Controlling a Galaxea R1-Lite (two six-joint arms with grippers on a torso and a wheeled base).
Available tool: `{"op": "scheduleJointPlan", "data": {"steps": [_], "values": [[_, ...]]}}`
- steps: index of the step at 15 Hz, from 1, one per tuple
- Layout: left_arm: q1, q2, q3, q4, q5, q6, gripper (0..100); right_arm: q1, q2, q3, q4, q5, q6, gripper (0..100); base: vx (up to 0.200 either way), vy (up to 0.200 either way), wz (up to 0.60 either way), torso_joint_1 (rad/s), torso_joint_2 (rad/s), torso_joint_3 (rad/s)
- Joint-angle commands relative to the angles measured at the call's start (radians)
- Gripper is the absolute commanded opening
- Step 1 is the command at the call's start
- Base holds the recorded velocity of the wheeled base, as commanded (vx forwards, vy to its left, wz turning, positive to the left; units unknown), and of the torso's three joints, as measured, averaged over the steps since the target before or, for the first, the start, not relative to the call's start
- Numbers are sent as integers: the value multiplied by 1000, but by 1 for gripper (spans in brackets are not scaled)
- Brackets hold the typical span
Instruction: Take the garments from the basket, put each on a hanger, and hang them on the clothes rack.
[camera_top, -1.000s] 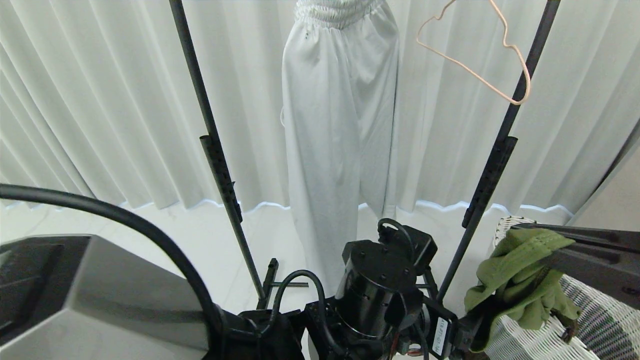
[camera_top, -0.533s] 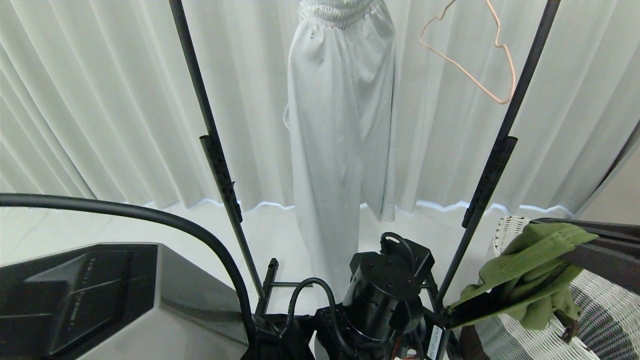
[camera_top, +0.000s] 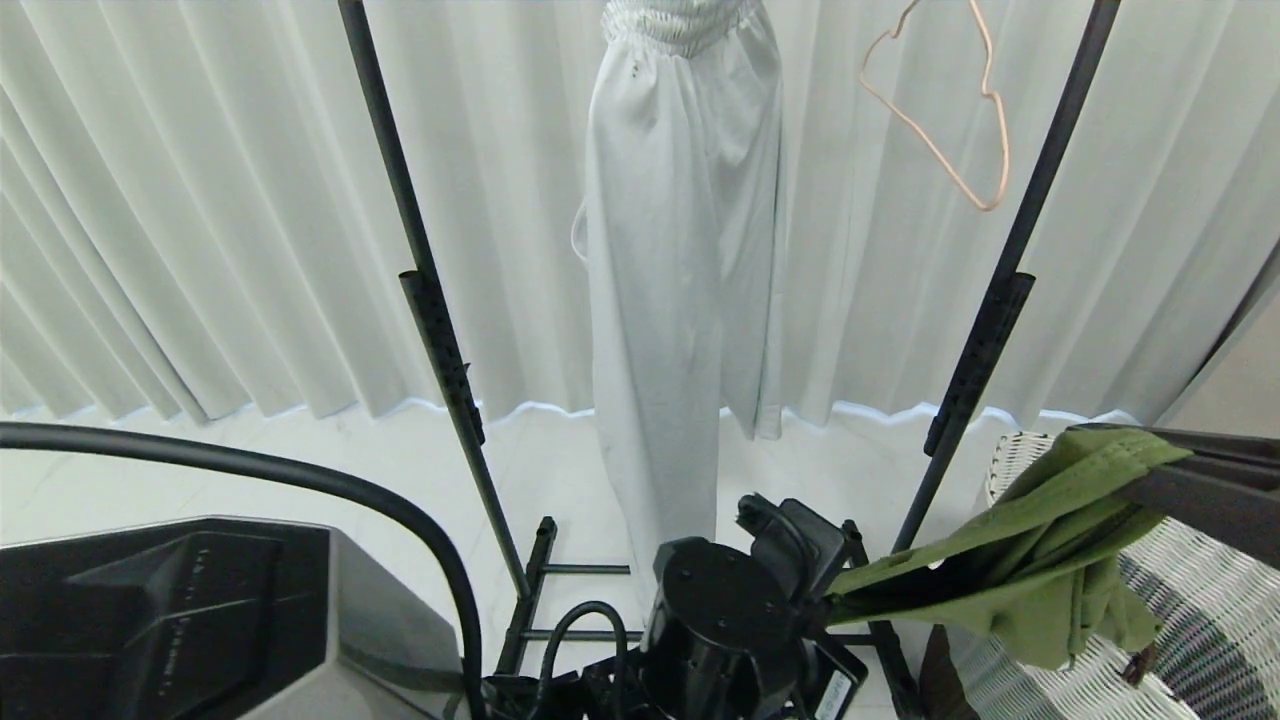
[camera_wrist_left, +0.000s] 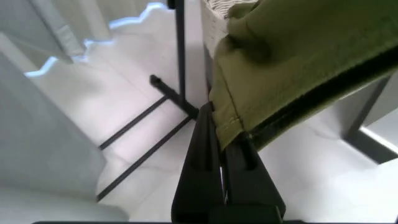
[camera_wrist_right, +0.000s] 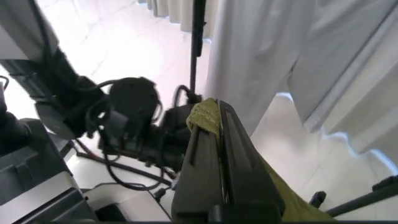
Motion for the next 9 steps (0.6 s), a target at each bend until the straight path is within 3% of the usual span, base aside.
{"op": "scheduleJointPlan", "data": {"steps": [1, 4, 5, 8, 9], "values": [[48, -124, 89, -6, 38, 43, 0, -67, 18, 6, -1, 12, 4, 0, 0, 0, 0, 0, 0, 0], [127, -293, 140, 84, 57, 102, 0, -195, 57, 3, -11, 152, 1, 0, 0, 0, 0, 0, 0, 0], [158, -411, 144, 214, 57, 103, 0, -226, 89, -5, -23, 189, -5, 0, 0, 0, 0, 0, 0, 0], [229, -683, 65, 603, 57, 97, 0, -228, 195, -46, -135, 193, -20, 0, 0, 0, 0, 0, 0, 0], [245, -724, 36, 675, 57, 97, 0, -228, 218, -60, -159, 192, -32, 0, 0, 0, 0, 0, 0, 0]]}}
